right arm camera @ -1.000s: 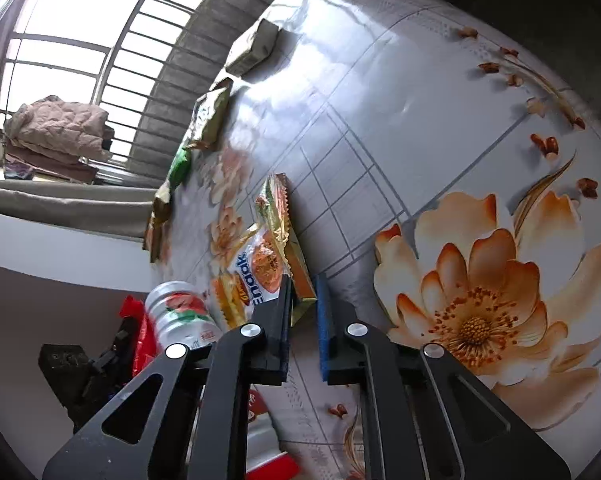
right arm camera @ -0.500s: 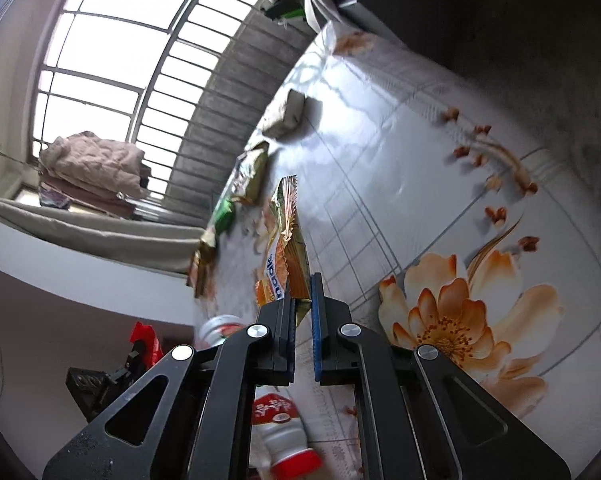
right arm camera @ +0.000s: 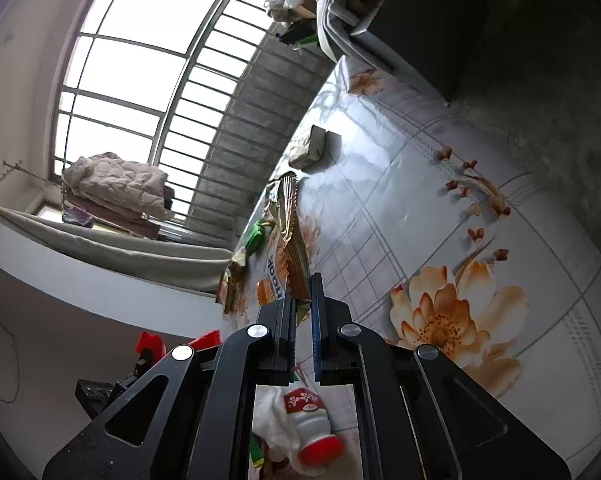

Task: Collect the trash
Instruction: 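Carry snack packet and red packet to the blue wastebasket and open both tools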

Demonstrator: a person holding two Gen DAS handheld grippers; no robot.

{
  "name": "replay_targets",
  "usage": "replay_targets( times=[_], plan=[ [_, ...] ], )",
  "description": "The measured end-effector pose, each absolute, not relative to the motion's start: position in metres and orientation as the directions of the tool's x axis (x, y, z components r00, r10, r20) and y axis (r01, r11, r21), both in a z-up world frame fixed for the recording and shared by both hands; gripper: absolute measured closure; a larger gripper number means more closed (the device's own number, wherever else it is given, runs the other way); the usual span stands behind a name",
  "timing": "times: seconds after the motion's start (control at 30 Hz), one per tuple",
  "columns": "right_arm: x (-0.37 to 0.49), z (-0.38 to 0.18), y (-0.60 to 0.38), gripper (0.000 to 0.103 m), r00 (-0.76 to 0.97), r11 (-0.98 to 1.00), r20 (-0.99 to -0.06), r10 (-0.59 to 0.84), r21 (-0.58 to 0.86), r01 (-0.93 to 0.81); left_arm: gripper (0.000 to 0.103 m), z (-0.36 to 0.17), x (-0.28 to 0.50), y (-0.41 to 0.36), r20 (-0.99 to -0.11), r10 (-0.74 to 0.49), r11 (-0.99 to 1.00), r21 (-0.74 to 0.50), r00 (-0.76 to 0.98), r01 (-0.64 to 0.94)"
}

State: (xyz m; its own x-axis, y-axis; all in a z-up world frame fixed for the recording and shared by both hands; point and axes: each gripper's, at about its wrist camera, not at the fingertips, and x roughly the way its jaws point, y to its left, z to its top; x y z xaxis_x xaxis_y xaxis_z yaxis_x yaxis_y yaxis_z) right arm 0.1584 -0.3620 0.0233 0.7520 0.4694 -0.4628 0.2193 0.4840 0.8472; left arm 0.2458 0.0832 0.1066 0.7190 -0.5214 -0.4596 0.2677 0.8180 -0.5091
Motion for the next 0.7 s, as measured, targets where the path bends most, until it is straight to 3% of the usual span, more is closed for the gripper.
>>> replay_targets(
  times=[0.7],
  plan=[
    [0.109, 0.051, -0.373, 0.098, 0.828, 0.460, -0.352, 0.437, 0.878, 0.131, 0.099, 0.167, 0.181, 0.029, -0.383, -0.545, 0.817, -0.443, 0.746, 0.369]
  ],
)
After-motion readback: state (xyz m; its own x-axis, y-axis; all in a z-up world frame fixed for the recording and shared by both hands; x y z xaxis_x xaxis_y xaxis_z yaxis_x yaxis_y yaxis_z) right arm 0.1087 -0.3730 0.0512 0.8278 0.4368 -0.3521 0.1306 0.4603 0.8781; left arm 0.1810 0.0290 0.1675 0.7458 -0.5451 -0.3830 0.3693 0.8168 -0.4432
